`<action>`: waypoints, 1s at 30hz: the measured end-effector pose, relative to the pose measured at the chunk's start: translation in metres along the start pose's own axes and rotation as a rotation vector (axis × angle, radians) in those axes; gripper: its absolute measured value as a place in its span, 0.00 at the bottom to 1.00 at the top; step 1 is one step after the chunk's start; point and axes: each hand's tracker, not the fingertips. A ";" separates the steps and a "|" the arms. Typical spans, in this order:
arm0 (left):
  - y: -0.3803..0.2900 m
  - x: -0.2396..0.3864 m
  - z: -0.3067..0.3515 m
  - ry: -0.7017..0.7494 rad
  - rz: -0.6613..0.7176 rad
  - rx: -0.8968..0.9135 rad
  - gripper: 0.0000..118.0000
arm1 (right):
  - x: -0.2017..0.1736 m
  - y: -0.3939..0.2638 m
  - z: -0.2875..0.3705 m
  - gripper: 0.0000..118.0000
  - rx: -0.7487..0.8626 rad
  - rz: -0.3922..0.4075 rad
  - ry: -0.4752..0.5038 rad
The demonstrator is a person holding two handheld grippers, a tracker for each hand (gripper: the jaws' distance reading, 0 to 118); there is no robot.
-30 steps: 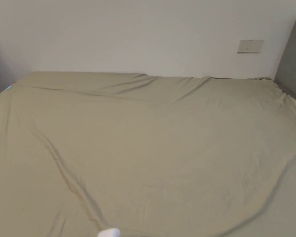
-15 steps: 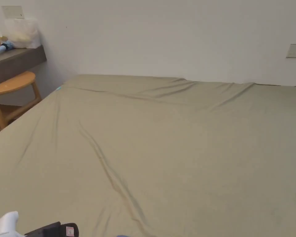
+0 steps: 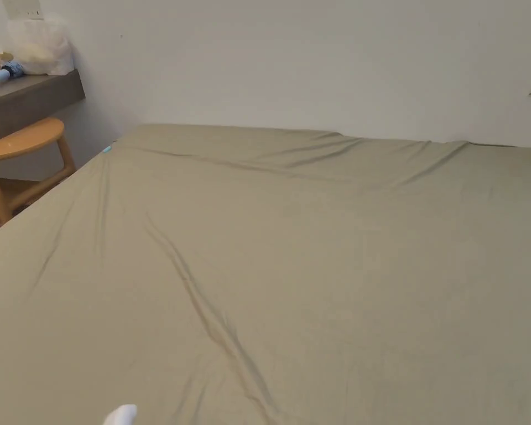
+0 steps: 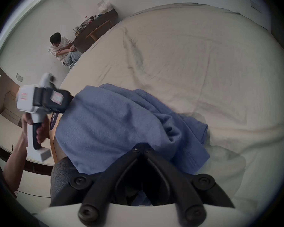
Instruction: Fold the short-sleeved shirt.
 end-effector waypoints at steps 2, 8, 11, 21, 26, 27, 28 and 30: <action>-0.007 -0.006 -0.012 -0.130 0.079 -0.009 0.80 | 0.003 0.000 0.000 0.06 0.001 -0.019 0.009; -0.010 -0.024 -0.014 -0.267 0.197 -0.009 0.22 | -0.001 -0.004 0.001 0.06 0.023 0.007 0.002; -0.014 -0.035 -0.017 -0.336 0.262 0.005 0.22 | -0.002 -0.005 0.002 0.06 0.032 0.008 -0.004; 0.019 -0.034 0.037 -0.219 0.149 0.012 0.22 | -0.008 0.000 0.047 0.06 0.133 0.018 0.024; 0.061 -0.074 0.105 -0.081 0.160 0.058 0.22 | -0.006 0.008 0.074 0.06 0.219 -0.018 0.041; 0.069 -0.081 0.120 -0.066 0.144 0.040 0.22 | -0.006 0.009 0.079 0.06 0.230 -0.013 0.032; 0.078 -0.090 0.138 -0.039 0.132 0.024 0.22 | -0.004 0.010 0.084 0.06 0.244 -0.009 0.026; 0.089 -0.093 0.168 0.100 0.141 0.005 0.22 | -0.003 0.011 0.094 0.06 0.266 -0.003 0.005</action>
